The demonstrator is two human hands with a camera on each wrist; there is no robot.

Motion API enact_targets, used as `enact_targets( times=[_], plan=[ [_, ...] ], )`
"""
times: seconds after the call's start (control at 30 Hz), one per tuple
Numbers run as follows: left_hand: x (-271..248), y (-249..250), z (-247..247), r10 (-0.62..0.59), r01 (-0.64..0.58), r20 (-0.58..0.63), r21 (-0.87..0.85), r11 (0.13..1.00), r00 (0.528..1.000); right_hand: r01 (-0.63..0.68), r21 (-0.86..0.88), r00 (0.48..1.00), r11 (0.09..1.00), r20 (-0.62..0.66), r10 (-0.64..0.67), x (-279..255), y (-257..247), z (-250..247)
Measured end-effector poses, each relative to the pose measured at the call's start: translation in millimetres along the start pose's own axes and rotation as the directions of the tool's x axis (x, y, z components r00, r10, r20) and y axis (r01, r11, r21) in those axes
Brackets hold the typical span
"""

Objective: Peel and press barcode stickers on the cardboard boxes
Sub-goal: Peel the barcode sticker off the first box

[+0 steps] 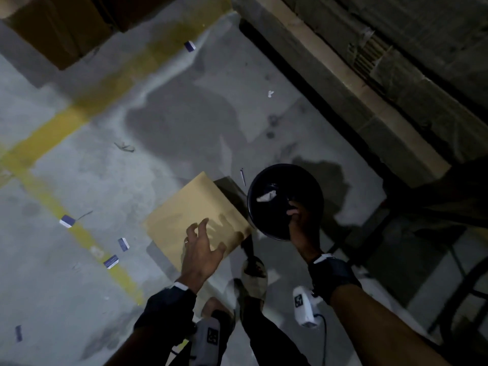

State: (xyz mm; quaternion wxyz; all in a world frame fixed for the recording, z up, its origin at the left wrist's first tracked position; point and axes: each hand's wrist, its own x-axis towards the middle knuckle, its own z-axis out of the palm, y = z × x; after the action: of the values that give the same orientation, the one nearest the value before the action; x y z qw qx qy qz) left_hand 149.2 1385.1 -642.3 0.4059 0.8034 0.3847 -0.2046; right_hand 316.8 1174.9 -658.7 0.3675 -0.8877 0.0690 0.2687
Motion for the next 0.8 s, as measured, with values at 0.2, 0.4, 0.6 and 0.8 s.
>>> enact_targets(
  times=[0.2,0.4,0.6,0.8],
  plan=[
    [14.4,29.8,8.3,0.093,-0.094,0.054,0.025,0.995,0.994,-0.067,0.103,0.985,0.992,-0.150,0.082,-6.5,11.7,-4.9],
    [3.3,38.5,0.9,0.096,-0.105,0.108,0.083,0.991,0.990,-0.116,0.034,0.989,0.993,-0.084,0.118,-30.5,9.6,-9.3],
    [-40.7,55.0,-36.1,0.144,-0.161,0.132,0.124,0.979,0.981,-0.152,-0.002,0.986,0.988,0.063,0.152,-70.9,-23.3,-13.7],
    [-99.3,60.8,-75.0,0.184,-0.214,0.183,0.162,0.963,0.966,0.019,-0.101,0.990,0.995,0.144,-0.004,-141.5,-64.2,-30.7]
  ],
)
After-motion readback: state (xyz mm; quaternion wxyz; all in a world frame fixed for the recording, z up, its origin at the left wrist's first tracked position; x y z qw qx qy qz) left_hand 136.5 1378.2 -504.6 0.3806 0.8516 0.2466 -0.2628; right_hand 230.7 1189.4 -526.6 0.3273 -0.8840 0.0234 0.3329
